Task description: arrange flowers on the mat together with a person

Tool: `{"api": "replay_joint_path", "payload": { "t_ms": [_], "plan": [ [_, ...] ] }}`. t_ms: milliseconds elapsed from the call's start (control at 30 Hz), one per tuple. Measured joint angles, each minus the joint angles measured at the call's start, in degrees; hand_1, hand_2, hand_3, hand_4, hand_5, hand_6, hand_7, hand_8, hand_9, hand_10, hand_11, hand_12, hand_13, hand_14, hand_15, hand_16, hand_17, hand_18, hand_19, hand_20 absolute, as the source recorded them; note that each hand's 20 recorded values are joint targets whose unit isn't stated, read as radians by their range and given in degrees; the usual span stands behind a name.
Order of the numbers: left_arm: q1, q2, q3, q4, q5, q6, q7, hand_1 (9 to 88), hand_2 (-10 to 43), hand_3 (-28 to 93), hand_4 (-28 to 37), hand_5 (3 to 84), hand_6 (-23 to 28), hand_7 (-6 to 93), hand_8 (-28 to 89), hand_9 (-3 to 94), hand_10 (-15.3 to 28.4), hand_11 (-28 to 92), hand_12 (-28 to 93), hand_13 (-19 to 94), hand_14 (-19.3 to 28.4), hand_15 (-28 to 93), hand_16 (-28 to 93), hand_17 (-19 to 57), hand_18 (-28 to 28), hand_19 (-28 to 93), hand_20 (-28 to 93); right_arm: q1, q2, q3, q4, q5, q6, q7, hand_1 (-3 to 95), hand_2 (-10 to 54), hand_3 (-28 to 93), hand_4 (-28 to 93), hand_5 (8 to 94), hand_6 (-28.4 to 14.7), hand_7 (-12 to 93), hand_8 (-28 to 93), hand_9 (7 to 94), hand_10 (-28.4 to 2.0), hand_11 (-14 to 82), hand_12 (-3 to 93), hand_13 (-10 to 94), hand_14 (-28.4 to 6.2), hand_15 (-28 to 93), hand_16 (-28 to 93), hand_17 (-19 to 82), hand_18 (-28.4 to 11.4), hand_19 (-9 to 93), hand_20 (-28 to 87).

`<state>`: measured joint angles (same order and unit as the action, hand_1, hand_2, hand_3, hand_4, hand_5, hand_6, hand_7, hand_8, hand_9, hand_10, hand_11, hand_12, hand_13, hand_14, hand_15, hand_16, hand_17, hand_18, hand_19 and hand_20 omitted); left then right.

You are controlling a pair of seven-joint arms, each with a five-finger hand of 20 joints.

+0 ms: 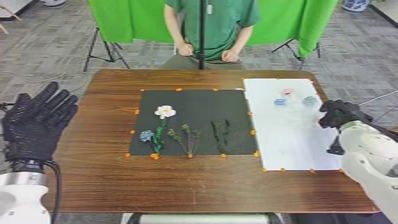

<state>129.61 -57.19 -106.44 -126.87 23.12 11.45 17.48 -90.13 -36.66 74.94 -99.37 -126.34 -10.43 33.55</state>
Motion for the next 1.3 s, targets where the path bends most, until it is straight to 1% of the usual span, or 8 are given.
{"api": "replay_joint_path", "payload": {
  "t_ms": [133, 200, 267, 433, 533, 700, 1067, 1300],
  "plan": [
    [0.01, -0.04, 0.08, -0.23, 2.26, 1.67, -0.64, 21.8, 18.1, 71, -28.3, 43.1, 9.1, 11.7, -8, 36.8, 15.8, 18, 10, 27, 15.1, 28, -6, -6.5, 15.1, 35, 13, 1.43, -0.40, -1.46, 1.99, 0.64, 0.08, 1.07, 50.6, -9.5, 80, -28, 47.5, -1.1, 25, -15, 44.9, -13.4, 16.3, 19.2, 43, -9.5, 43, 22, 24, -15.2, 67, 22],
    [0.00, -0.04, 0.25, -0.25, 2.20, 2.26, -0.69, 21.8, 18.3, 71, -28.3, 43.4, 9.3, 11.9, -8, 37.2, 15.9, 19, 10, 28, 15.4, 29, -6, -6.7, 15.3, 36, 13, 1.65, -0.85, -1.58, 2.80, 1.31, -0.16, 1.56, 51.6, -9.5, 79, -28, 48.5, -1.0, 27, -15, 46.1, -13.6, 20.7, 20.9, 44, -9.5, 51, 22, 24, -15.2, 68, 24],
    [-0.06, -0.04, 0.70, -0.35, 1.88, 3.26, -0.62, 21.8, 18.4, 71, -28.3, 43.6, 9.3, 12.2, -8, 37.2, 15.9, 19, 10, 28, 15.4, 30, -6, -6.7, 15.3, 36, 13, 1.77, -1.38, -1.30, 3.15, 2.57, -0.22, 2.01, 53.2, -9.5, 76, -28, 49.2, -0.7, 30, -16, 47.9, -13.1, 25.1, 21.8, 46, -8.4, 53, 30, 25, -15.1, 68, 26],
    [-0.31, -0.02, 1.79, -0.44, 0.78, 5.84, -0.40, 21.8, 18.4, 71, -28.3, 43.7, 9.3, 12.4, -8, 37.4, 15.9, 19, 10, 28, 15.5, 30, -7, -6.8, 15.4, 37, 13, 1.46, -2.23, -0.16, 3.40, 3.94, 1.36, 1.95, 51.8, -9.5, 74, -28, 49.7, -0.1, 32, -17, 50.3, -11.5, 28.1, 22.5, 49, -7.8, 54, 32, 26, -15.7, 69, 27],
    [-0.39, -0.02, 2.15, -0.43, 0.34, 6.13, -0.38, 21.9, 18.5, 71, -28.3, 43.7, 9.3, 12.5, -8, 37.1, 16.0, 19, 10, 27, 15.7, 31, -7, -6.8, 15.4, 37, 13, 0.48, -2.24, -0.28, 3.63, 3.55, 4.50, 1.71, 52.6, -9.5, 70, -28, 51.9, 0.5, 41, -6, 54.7, -11.0, 31.2, 22.7, 52, -7.2, 54, 36, 26, -16.8, 70, 31],
    [-0.66, -0.02, 2.66, -0.35, -0.33, 6.19, -0.37, 21.7, 18.7, 72, -28.3, 43.7, 9.3, 12.7, -8, 36.9, 16.1, 20, 10, 27, 16.3, 32, -6, -6.9, 15.3, 37, 13, 0.16, -2.26, -1.58, 4.01, 3.52, 9.00, 1.95, 56.3, -7.6, 65, -28, 57.2, 2.0, 52, -3, 65.6, -9.0, 18.5, 39.6, 56, -6.1, 51, 42, 27, -17.2, 70, 35],
    [-0.88, -0.02, 2.95, -0.11, -2.93, 6.17, -0.03, 21.8, 18.8, 72, -28.3, 44.0, 9.4, 13.1, -9, 37.2, 16.2, 20, 10, 27, 16.6, 34, -7, -6.9, 15.4, 38, 13, -0.26, -2.21, -3.59, 3.84, 0.83, 13.16, 2.33, 57.3, -6.4, 67, -28, 61.0, 2.7, 53, -2, 72.0, -8.2, 13.7, 45.7, 59, -4.5, 47, 46, 27, -17.2, 68, 35],
    [-0.79, -0.02, 2.95, -0.11, -3.74, 6.17, 0.19, 21.9, 18.8, 72, -28.3, 44.1, 9.4, 13.2, -9, 37.5, 16.3, 20, 10, 28, 16.5, 34, -7, -7.0, 15.5, 38, 13, -3.54, -1.41, -4.85, -2.47, -2.82, 18.95, 0.96, 56.8, -7.1, 69, -28, 61.2, 2.7, 53, -1, 72.1, -8.4, 13.3, 46.1, 59, -4.2, 46, 47, 27, -17.3, 68, 35]
  ]
}}
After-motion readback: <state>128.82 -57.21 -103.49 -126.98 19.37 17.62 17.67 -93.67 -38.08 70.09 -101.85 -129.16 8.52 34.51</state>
